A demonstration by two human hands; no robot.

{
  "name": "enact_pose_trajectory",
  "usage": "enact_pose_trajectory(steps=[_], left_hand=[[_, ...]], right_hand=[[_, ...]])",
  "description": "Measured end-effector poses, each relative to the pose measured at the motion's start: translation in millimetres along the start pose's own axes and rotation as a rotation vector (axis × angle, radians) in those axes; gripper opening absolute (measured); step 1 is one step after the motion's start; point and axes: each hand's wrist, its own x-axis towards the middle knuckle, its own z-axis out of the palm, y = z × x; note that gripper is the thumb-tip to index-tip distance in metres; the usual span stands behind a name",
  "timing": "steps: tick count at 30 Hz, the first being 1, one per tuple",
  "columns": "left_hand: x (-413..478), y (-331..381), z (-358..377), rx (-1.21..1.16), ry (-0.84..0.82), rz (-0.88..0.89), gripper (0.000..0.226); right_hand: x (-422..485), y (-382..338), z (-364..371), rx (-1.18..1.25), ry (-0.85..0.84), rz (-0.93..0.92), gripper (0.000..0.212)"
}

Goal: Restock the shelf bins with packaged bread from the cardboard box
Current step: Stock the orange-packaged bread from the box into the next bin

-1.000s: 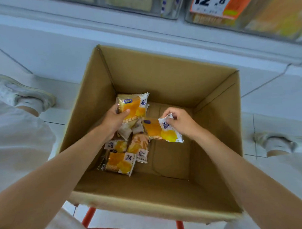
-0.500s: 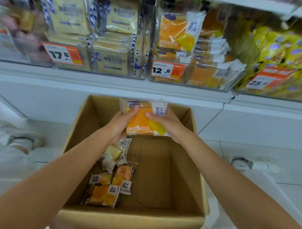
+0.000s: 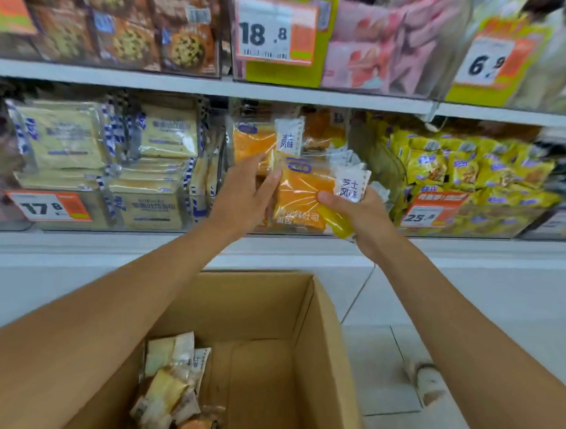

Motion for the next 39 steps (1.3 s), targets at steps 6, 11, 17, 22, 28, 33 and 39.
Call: enact_pose_trajectory(steps=[6, 11, 17, 22, 28, 33, 39], left_hand=[[81.5, -44.5, 14.7, 0.91, -0.054, 0.198, 0.074], [83.3, -59.8, 18.9, 0.934, 0.017, 0.266, 0.076], [82.0, -61.3, 21.1, 0.951, 0.055, 0.287, 0.072], [81.9, -59.0, 21.7, 0.934, 0.063, 0.282, 0.074], [80.8, -58.4, 21.9, 0.926, 0.077, 0.289, 0.073], [80.5, -58.5, 21.4, 0.915, 0.084, 0.292, 0.074], [80.1, -59.5, 22.2, 0.901, 0.082, 0.294, 0.074]], right_hand=[[86.6, -29.9, -38.9, -0.011, 0.114, -0.082, 0.023], [168.9, -31.6, -21.8, -0.158, 0.163, -0.096, 0.074], [216.6, -27.8, -5.5, -0.27, 0.219, -0.087, 0.062], [219.2, -24.6, -5.5, -0.389, 0.184, -0.082, 0.069], [206.4, -16.4, -12.3, -0.662, 0.328, -0.2, 0.082], [199.6, -25.8, -2.1, -0.626, 0.192, -0.261, 0.063], [215.4, -15.7, -1.7, -0.61, 0.168, -0.306, 0.074]])
